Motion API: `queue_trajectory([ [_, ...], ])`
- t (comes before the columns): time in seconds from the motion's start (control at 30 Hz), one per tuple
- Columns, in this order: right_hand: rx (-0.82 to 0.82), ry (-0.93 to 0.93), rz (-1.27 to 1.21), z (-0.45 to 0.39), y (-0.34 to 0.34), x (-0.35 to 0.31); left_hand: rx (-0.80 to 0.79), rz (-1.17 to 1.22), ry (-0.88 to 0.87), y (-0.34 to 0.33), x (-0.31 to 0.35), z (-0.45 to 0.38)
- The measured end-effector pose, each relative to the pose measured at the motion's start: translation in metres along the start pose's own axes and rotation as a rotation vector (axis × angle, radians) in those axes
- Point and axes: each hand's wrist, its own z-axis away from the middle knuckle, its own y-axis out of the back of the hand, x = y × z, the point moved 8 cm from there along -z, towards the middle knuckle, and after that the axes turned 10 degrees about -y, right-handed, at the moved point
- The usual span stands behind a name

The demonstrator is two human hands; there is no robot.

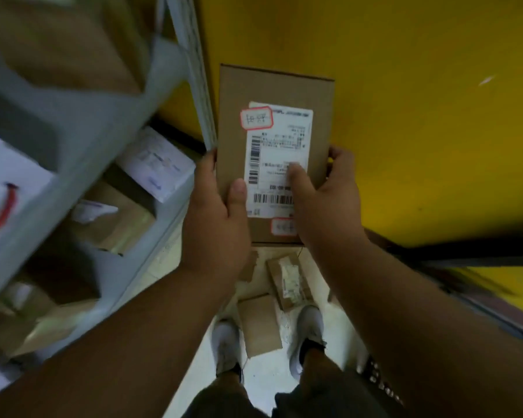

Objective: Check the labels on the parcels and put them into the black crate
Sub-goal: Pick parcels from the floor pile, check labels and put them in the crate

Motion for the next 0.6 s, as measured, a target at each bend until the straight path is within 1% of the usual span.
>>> queue_trajectory([
  [0.07,0.017,0.062,-0.023,0.042,0.017,-0.046,0.011,0.045,-0.068,0.031,0.05,0.012],
  [0.13,0.017,0.122,-0.034,0.079,0.031,-0.077,0.013,0.107,-0.096,0.057,0.085,0.026],
  [0.2,-0.018,0.169,-0.061,0.11,0.042,-0.097,0.015,0.172,-0.098,0.082,0.107,0.041],
  [0.27,-0.063,0.255,-0.05,0.138,0.047,-0.115,0.037,0.193,-0.06,0.107,0.119,0.056],
  [0.33,-0.106,0.354,-0.02,0.163,0.047,-0.131,0.129,0.25,-0.004,0.136,0.129,0.07],
  [0.4,-0.19,0.447,0.012,0.189,0.037,-0.144,0.252,0.32,0.034,0.162,0.143,0.087],
  [0.5,-0.31,0.577,0.05,0.228,0.021,-0.154,0.439,0.243,0.032,0.196,0.167,0.121],
  [0.6,-0.421,0.696,0.062,0.267,0.015,-0.156,0.617,0.153,0.037,0.221,0.178,0.173],
])
